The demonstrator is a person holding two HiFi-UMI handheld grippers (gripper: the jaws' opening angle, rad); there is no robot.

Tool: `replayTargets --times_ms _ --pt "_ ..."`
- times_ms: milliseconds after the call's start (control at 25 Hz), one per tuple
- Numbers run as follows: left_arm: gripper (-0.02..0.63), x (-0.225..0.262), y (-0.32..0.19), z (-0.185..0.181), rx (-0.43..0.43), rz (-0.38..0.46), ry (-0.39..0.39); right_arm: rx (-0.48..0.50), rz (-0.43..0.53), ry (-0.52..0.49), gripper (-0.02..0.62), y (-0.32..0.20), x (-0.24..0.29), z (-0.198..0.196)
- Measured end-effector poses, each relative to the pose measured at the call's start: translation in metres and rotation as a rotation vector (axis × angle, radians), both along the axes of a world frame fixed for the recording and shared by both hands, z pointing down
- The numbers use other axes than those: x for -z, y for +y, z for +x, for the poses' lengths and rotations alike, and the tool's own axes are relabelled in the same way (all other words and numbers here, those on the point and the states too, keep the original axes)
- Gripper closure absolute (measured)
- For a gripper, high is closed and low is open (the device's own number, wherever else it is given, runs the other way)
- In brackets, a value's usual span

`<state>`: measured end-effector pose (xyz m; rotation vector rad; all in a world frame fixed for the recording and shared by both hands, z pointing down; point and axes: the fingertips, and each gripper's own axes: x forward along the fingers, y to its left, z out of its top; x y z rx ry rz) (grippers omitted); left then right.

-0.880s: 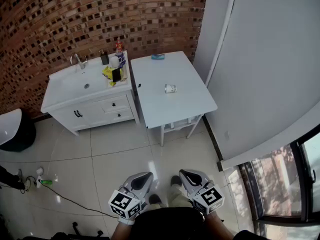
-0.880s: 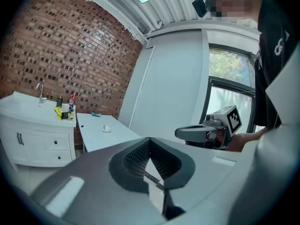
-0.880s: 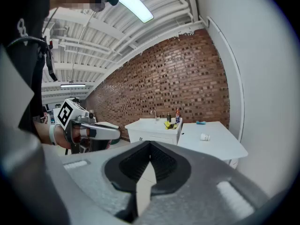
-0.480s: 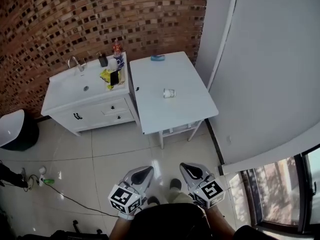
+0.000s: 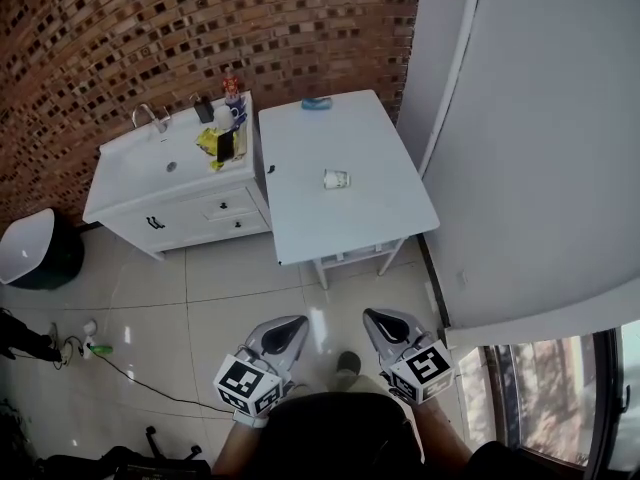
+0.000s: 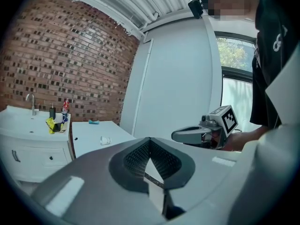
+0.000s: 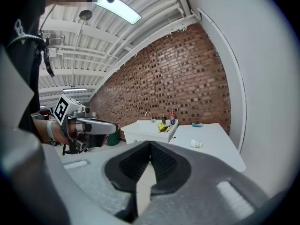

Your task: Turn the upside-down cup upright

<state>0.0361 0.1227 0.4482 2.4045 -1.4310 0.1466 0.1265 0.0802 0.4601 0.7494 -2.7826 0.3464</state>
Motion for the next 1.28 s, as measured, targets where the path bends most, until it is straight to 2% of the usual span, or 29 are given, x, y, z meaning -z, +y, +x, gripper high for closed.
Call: replayTargets --times_ms 280,520,760,920,1280 --pt "0.591 0.006 -0.020 0.018 -0.011 0.008 -0.009 0.017 0.008 0.004 0.604 -0.017 0.001 0.017" --pt "0.591 -0.002 -0.032 0.015 0.020 0.001 0.006 0.016 -0.008 0.018 0.604 -0.031 -0.010 0.022" --pt "0.591 -0.017 -0.044 0.003 0.023 -0.024 0.032 -0.008 -0.019 0.050 0.604 -0.047 -0.015 0.013" --pt "0.591 -0.026 -0.064 -0.009 0.004 -0.029 0.048 -0.019 -0.032 0.036 0.604 -0.062 -0.025 0.003" --pt "0.591 -0.033 -0.142 -0.054 -0.057 -0.035 0.059 -0.078 -0.044 0.061 0.604 -0.136 -0.031 -0.041"
